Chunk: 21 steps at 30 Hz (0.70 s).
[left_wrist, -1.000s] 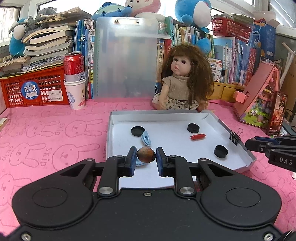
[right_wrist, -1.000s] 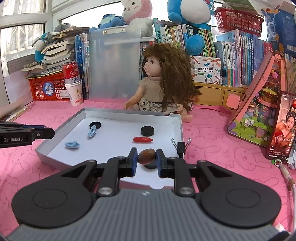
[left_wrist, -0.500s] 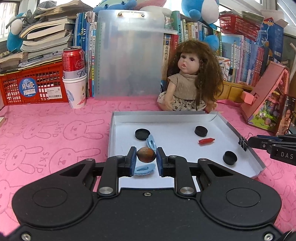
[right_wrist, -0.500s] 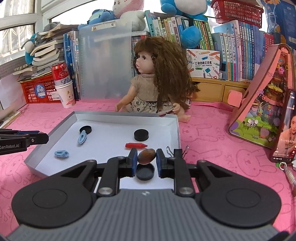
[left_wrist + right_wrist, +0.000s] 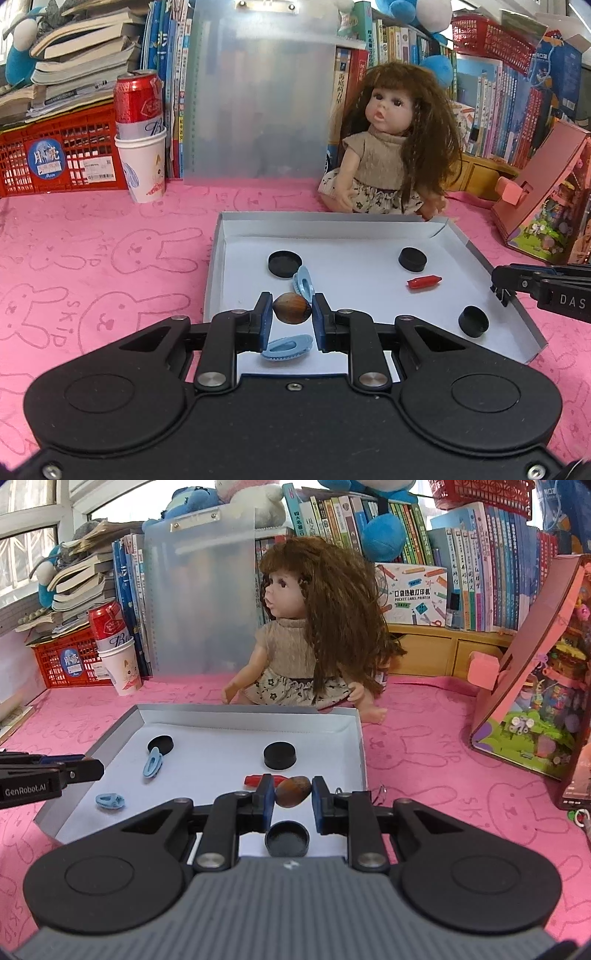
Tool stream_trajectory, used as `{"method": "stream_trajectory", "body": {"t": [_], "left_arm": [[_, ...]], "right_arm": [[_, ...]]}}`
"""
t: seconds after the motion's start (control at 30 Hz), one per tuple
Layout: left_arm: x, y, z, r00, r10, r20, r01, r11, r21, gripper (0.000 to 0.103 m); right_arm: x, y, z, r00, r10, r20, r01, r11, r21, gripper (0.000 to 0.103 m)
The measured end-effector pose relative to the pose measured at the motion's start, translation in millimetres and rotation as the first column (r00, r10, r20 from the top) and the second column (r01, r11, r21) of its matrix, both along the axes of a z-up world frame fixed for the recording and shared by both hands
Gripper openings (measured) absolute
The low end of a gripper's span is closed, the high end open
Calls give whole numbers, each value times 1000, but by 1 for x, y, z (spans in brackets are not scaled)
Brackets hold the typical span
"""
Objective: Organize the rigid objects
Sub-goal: 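Carry the nut in the left tool while the right tool carries its nut over the tray, then open the right tool to drop its brown nut into the tray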
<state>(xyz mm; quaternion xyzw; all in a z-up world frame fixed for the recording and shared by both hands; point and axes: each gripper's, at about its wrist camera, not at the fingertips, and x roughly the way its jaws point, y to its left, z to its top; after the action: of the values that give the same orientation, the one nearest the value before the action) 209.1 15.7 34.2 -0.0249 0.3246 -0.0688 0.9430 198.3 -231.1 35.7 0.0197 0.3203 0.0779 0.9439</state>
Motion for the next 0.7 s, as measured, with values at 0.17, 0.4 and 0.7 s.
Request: {"method": "stream_trajectory", "body": {"t": [0.17, 0.4, 0.7], "left_arm": [[7, -1, -6, 1000, 3, -15, -3, 1000, 1, 21], [17, -2, -15, 999, 6, -38, -6, 1000, 4, 21], [25, -3, -23, 998, 8, -58, -8, 1000, 6, 21]], "right_arm": [[9, 1, -5, 1000, 2, -10, -2, 1000, -7, 26], [20, -1, -13, 999, -6, -34, 6, 1000, 6, 26], [26, 1, -23, 999, -8, -53, 8, 1000, 8, 26]]}}
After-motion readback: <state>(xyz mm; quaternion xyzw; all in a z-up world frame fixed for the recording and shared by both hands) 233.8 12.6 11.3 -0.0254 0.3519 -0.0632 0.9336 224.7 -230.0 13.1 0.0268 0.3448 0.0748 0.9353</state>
